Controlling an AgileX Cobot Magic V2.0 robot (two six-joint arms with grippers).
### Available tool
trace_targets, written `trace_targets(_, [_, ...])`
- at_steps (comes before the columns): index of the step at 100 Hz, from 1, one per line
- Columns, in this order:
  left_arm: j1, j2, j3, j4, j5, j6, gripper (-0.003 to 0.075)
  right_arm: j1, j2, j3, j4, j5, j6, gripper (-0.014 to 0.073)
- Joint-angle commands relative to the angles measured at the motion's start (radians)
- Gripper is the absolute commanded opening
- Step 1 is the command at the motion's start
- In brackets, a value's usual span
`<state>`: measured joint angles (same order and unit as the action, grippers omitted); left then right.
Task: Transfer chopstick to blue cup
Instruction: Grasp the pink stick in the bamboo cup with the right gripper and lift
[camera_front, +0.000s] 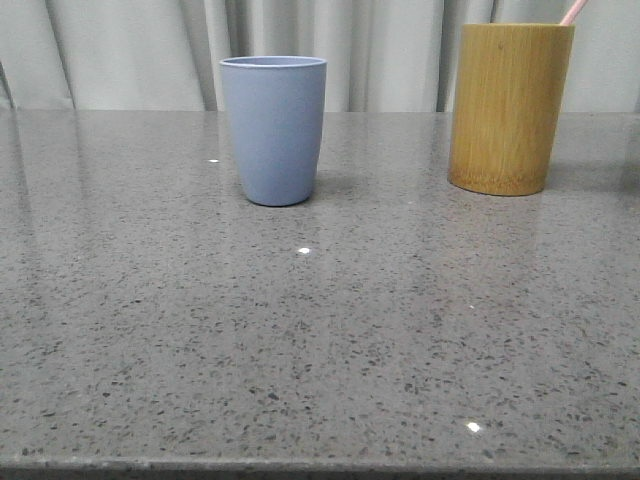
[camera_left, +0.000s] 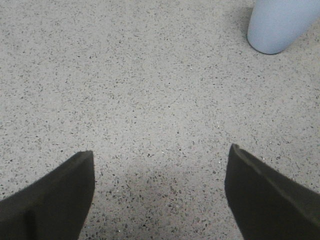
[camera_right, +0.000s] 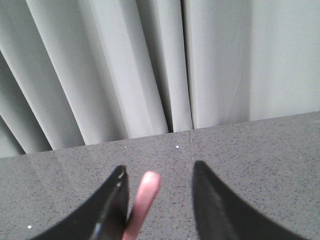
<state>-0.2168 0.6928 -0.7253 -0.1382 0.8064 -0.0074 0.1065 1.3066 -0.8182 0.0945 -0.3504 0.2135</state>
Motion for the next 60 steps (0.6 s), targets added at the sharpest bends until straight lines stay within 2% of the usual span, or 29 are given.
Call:
trace_targets(1, [0.003,-0.001,-0.028,-0.008,-0.072,-0.008,0.0526,-0.004,-0.022,-0.032,-0.001,-0.086,0.032,0.0197])
trace_targets(40, [0.003,-0.001,-0.028,0.003,-0.072,-0.008,0.0526,0.005,-0.023,-0.032,-0.001,-0.090,0.119,-0.0069])
trace_targets(60, [0.003,-0.001,-0.028,0.003,-0.072,-0.008,0.0526,0.051,-0.025,-0.070,-0.014,-0.082,0.120,-0.0069])
